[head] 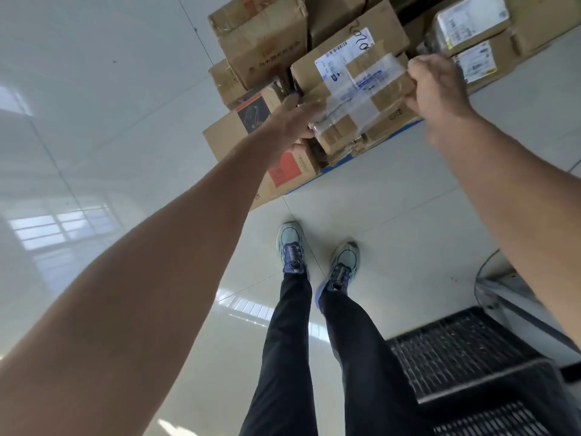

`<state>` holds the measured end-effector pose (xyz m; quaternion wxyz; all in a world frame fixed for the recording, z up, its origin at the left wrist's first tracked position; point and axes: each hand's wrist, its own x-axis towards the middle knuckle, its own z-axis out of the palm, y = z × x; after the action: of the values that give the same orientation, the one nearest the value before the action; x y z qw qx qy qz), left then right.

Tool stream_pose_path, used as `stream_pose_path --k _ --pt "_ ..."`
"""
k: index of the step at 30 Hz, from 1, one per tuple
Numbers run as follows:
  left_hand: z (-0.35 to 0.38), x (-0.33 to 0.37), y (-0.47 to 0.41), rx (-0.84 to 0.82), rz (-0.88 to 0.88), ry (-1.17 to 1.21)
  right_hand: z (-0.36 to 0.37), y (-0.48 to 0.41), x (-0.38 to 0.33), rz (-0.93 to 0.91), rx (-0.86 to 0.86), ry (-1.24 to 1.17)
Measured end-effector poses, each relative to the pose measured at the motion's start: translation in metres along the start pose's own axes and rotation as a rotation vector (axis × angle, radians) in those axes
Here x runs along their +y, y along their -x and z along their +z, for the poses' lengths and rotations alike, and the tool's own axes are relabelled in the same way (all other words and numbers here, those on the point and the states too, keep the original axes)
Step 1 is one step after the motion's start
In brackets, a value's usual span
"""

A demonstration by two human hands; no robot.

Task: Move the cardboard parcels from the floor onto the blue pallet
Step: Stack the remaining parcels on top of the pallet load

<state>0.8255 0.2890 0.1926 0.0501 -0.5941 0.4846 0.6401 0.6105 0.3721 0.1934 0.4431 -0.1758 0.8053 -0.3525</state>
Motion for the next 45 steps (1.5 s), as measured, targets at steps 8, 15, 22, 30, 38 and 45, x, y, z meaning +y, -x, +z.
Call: stream_pose_path --k 8,15,22,30,38,45 --pt "0.003 0.005 -0.021 0.055 0.007 -0.078 0.003 -0.013 0.022 0.022 0.003 -0.054" --pt "-0.002 -0.007 -0.022 0.092 -0.026 -0.09 0.013 -0.014 0.028 0.013 -0.015 -0.081" --pt "-0.001 -0.01 -0.018 0.087 -0.035 -0.085 0.019 -0.018 0.034 -0.043 0.003 -0.073" --pt "0.004 -0.009 -0.016 0.066 -0.022 -0.06 0.014 -0.012 0.031 0.002 0.059 -0.04" --pt "0.006 -0.018 -0.019 0.061 -0.019 -0.065 0.016 -0.009 0.035 0.067 0.064 -0.063" --pt "0.004 -0.02 -0.016 0.069 0.006 -0.111 0.016 -0.008 0.037 0.053 0.081 -0.046"
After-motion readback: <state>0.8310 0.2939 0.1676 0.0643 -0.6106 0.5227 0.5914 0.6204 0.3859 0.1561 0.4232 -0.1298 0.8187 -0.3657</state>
